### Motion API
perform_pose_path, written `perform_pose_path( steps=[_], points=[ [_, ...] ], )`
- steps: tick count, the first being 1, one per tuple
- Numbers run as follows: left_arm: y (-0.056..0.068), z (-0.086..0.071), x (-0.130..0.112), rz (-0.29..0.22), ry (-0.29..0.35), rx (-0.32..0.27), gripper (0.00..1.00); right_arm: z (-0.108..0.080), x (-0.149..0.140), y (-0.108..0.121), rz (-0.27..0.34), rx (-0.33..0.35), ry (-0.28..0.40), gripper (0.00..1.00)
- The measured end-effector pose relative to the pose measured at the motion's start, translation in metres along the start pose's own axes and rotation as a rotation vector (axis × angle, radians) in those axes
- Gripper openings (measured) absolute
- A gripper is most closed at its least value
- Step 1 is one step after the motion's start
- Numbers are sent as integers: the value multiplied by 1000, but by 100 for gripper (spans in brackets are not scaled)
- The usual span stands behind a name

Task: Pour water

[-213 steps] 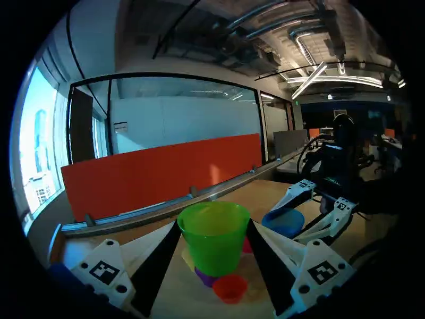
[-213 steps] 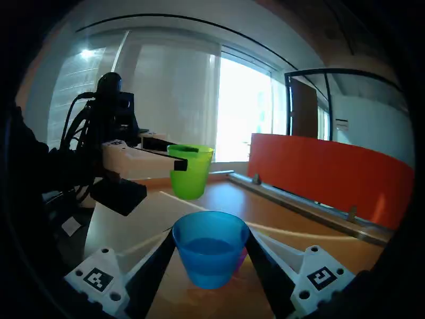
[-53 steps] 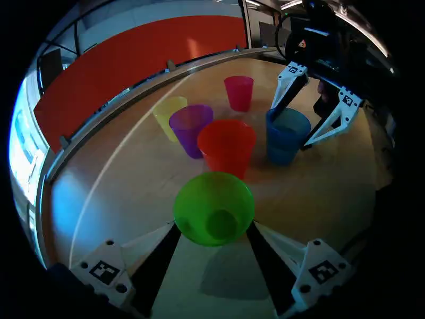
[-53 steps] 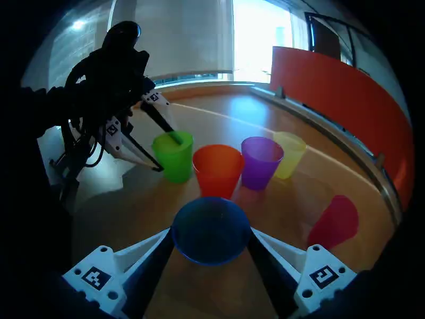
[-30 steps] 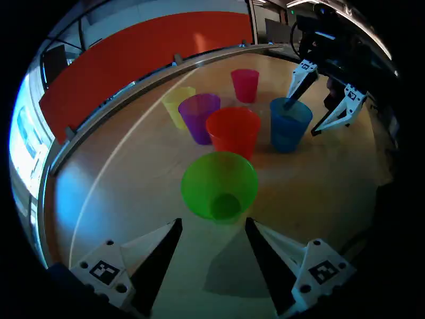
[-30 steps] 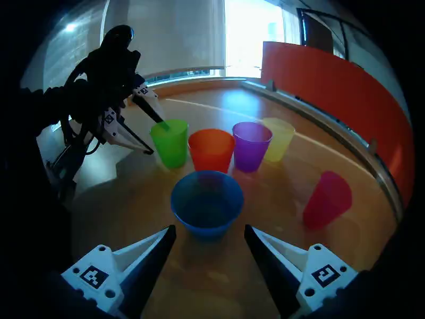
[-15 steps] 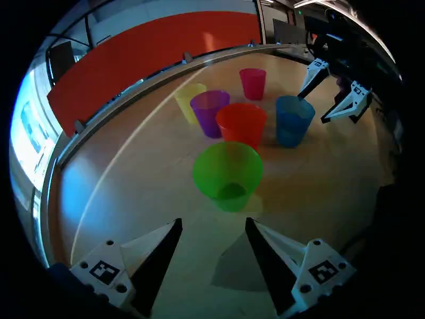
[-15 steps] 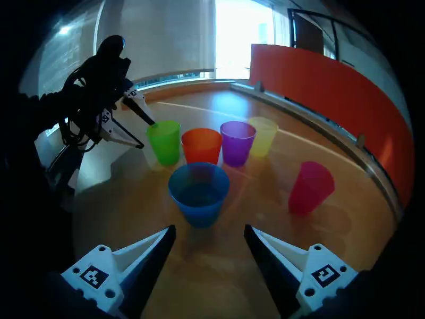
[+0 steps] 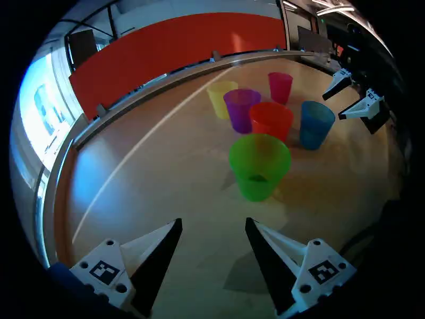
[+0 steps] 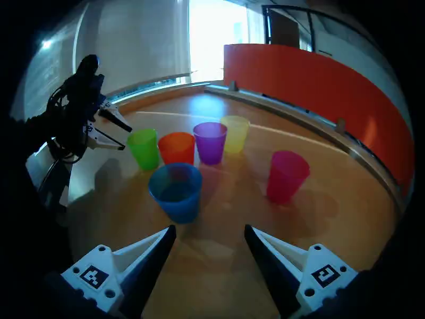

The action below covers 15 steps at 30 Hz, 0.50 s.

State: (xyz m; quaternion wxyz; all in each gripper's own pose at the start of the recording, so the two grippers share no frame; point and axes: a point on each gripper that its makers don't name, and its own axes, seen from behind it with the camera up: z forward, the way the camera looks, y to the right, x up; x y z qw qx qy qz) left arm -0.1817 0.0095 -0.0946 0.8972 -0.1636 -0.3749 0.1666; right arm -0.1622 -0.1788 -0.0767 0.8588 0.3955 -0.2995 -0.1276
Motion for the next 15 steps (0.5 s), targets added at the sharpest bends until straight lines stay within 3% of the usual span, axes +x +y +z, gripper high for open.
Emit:
perform_pose_path(
  steps=[6,15],
  points=[
    [-18,-6,6,-52,46,61,88,-9,1,20,73,-88,22,100],
    [-36,-14,20,-97,146,135,88,-32,8,39,87,-208,107,100]
  ],
)
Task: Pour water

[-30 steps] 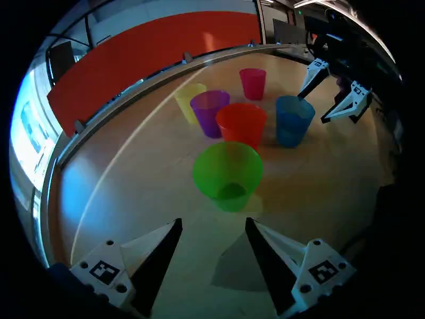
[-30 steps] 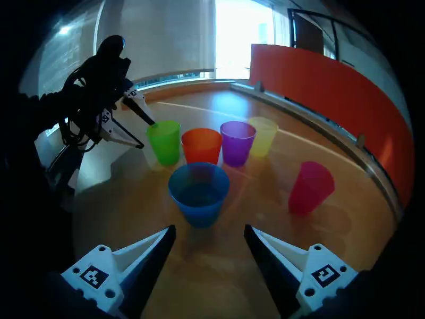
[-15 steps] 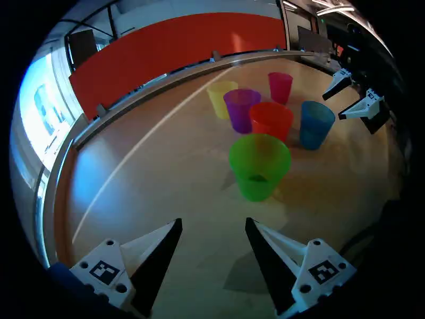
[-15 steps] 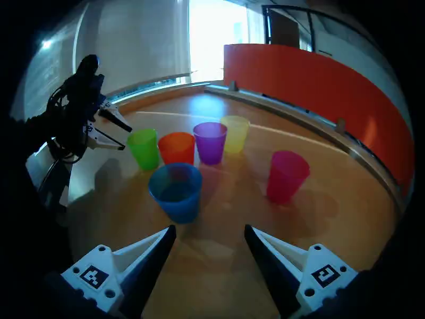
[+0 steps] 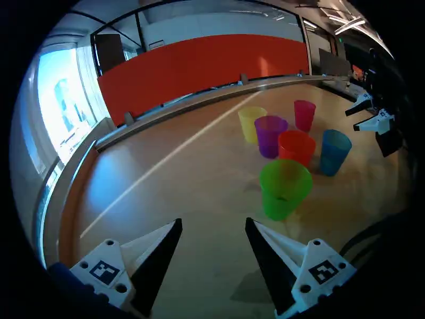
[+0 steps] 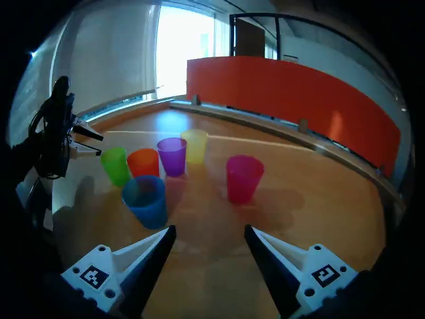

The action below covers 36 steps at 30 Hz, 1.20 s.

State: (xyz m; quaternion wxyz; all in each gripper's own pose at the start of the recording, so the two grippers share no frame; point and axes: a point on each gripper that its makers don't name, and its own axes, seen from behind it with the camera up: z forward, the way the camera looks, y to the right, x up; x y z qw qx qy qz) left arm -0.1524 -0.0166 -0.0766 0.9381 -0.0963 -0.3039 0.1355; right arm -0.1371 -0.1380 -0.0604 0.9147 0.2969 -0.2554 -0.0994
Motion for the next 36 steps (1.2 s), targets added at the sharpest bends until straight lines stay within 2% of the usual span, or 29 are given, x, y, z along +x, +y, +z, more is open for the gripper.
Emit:
perform_pose_path(
  steps=[3,9,18,30,36],
  points=[
    [-7,-1,2,-10,24,27,88,-7,4,8,10,-41,32,100],
    [-22,-9,16,-33,116,90,88,-22,20,24,32,-145,123,100],
    [-48,-30,49,-132,293,194,88,-41,41,51,78,-305,282,100],
    [-54,-57,88,-204,497,272,88,-86,85,93,144,-482,511,99],
    [-58,-68,98,-228,563,287,88,-106,99,105,163,-531,600,100]
  ],
)
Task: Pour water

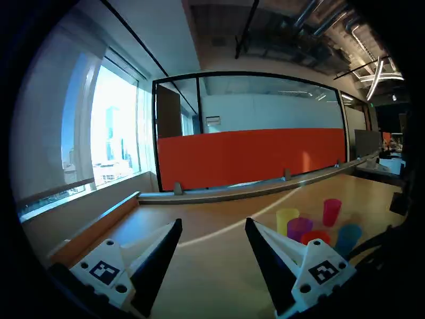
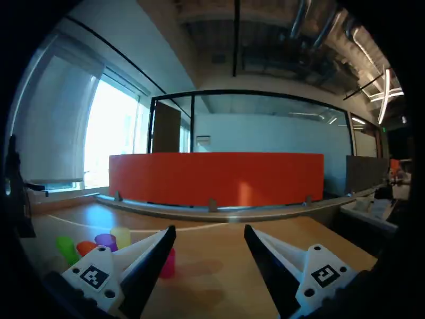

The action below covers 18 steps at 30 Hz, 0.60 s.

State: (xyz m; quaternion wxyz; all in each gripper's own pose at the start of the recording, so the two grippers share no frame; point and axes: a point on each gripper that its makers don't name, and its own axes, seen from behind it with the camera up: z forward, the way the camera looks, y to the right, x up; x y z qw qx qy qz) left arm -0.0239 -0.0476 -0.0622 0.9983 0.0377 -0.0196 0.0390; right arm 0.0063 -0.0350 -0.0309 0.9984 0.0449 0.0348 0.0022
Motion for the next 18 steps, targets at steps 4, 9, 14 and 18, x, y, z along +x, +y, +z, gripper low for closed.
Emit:
perform_pose_path(
  steps=[4,9,14,18],
  points=[
    [-6,0,10,-7,39,26,88,-1,8,3,20,-23,43,100],
    [-5,0,22,-33,93,24,88,0,3,5,38,-38,59,100],
    [-10,4,24,-37,118,52,88,4,-7,8,46,-53,48,100],
    [-9,7,22,-21,126,65,88,7,-12,11,52,-62,35,100]
  ],
)
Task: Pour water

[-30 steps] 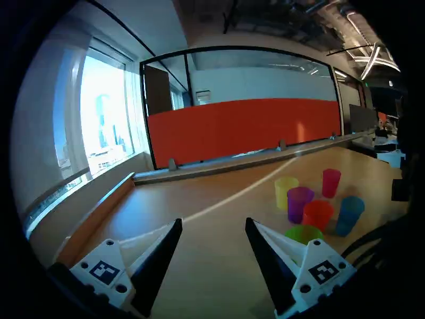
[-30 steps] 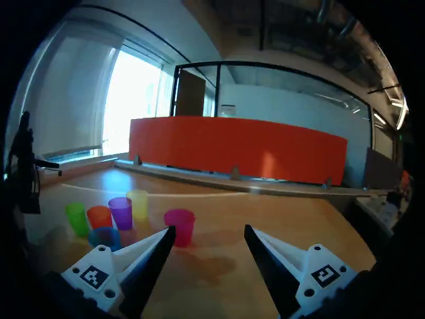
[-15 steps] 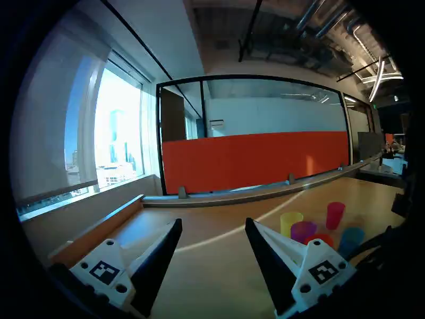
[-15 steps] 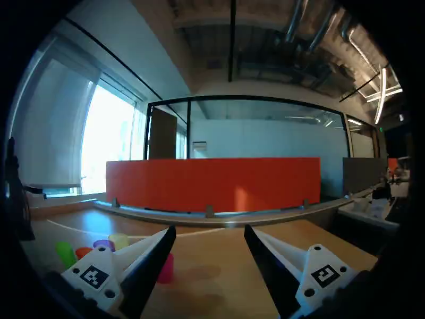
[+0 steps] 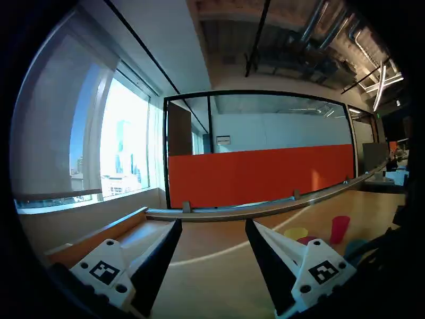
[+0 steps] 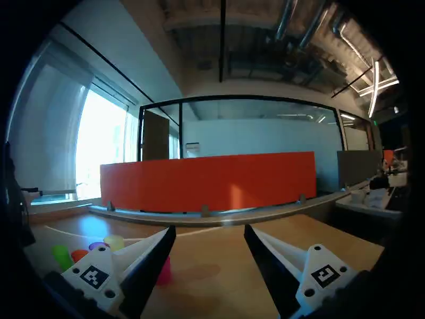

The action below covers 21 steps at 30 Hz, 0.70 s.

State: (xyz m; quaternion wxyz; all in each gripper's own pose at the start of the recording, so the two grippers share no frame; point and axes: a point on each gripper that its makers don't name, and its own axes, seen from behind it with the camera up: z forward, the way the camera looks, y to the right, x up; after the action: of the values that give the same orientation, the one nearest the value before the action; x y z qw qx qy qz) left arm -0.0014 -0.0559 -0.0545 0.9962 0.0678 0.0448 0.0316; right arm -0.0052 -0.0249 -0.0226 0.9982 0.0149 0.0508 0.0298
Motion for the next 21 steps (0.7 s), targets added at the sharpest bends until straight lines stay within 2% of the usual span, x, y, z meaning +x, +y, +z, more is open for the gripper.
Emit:
perform_pose_path(
  steps=[6,11,21],
  points=[
    [8,4,-4,0,8,-9,87,1,-6,7,11,-24,-15,100],
    [13,7,-14,-19,7,-16,88,0,-12,11,8,-36,-33,100],
    [10,11,-24,-13,21,18,88,1,-12,17,20,-54,-43,99]
  ],
)
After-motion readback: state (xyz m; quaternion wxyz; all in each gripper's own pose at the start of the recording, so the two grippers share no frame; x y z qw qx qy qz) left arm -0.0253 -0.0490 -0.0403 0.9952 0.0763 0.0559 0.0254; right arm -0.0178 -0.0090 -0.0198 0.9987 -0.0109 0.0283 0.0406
